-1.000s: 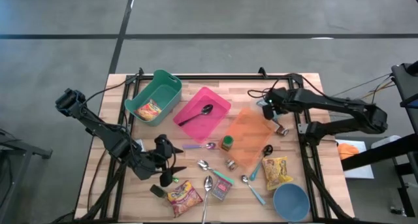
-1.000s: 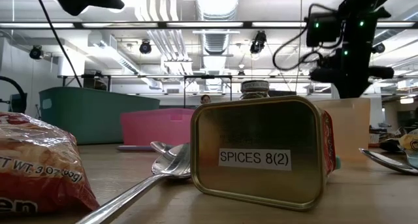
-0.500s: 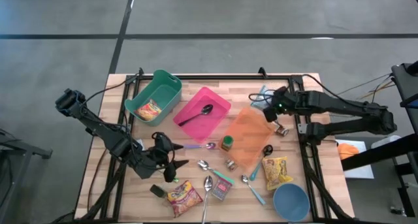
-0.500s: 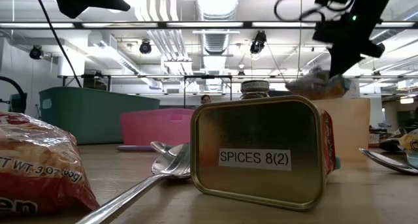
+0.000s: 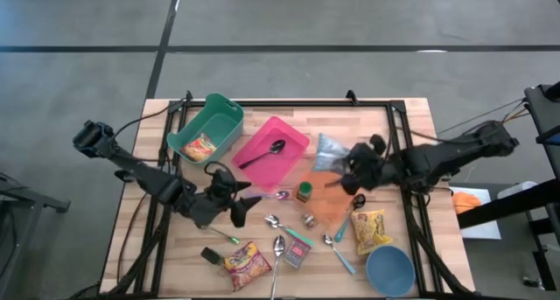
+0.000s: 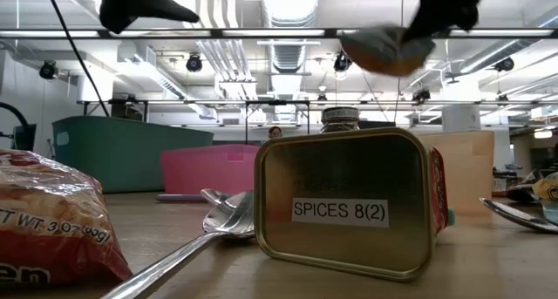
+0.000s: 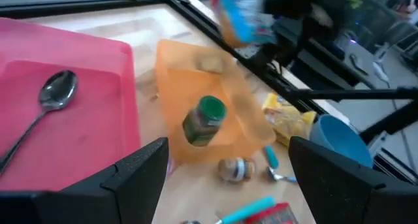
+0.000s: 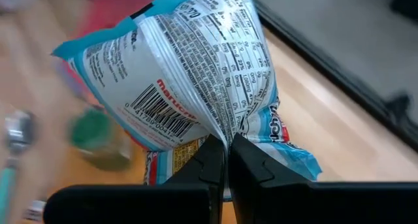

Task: Pick & Place Food Item
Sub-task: Put the blue noodle pack into the green bin

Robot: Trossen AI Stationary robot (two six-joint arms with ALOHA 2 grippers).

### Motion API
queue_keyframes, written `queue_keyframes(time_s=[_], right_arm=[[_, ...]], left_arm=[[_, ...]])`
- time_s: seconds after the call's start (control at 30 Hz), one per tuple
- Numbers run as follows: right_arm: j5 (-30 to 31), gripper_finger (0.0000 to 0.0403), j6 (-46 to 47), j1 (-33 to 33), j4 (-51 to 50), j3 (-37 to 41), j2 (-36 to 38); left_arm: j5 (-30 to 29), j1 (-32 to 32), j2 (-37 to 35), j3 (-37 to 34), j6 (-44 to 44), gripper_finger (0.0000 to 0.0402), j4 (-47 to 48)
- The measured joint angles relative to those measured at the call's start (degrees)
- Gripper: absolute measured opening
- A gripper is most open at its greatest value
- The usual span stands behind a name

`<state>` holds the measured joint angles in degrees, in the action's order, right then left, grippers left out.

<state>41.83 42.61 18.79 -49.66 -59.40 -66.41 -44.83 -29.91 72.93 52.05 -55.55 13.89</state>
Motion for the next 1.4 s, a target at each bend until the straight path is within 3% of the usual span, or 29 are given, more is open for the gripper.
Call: queue_keyframes(time_s=[0.2, 0.37, 0.53, 0.77, 1.03, 1.17, 1.4], right_arm=[[6.5, 0.0008, -1.0, 6.1, 1.9, -9.9, -11.7], [9.3, 0.0008, -1.5, 6.5, 2.0, -19.1, -20.9], [10.7, 0.0008, -4.1, 6.4, 2.0, -27.5, -28.6], [10.8, 0.0008, -7.6, 6.1, 1.9, -34.7, -33.8], [9.3, 0.0008, -7.5, 6.2, 2.0, -34.6, -33.6], [9.0, 0.0008, -6.8, 6.2, 2.0, -33.9, -33.5], [8.8, 0.0008, -6.8, 6.2, 2.0, -33.8, -33.5]], left_arm=[[6.0, 4.3, 0.4, 0.0, 0.1, 0.0317, -4.2], [11.2, 5.2, 3.2, 0.0, 4.3, 0.0317, -11.5], [11.5, 5.3, 5.8, 0.0, 7.4, 0.0317, -16.4], [10.2, 5.3, 7.1, 0.0, 9.5, 0.0317, -18.6], [9.9, 4.9, 7.1, 0.0, 13.6, 0.0311, -19.7], [9.9, 4.9, 7.1, 0.0, 15.1, 0.0279, -20.6], [10.6, 4.9, 7.1, 0.0, 15.3, 0.0178, -20.9]])
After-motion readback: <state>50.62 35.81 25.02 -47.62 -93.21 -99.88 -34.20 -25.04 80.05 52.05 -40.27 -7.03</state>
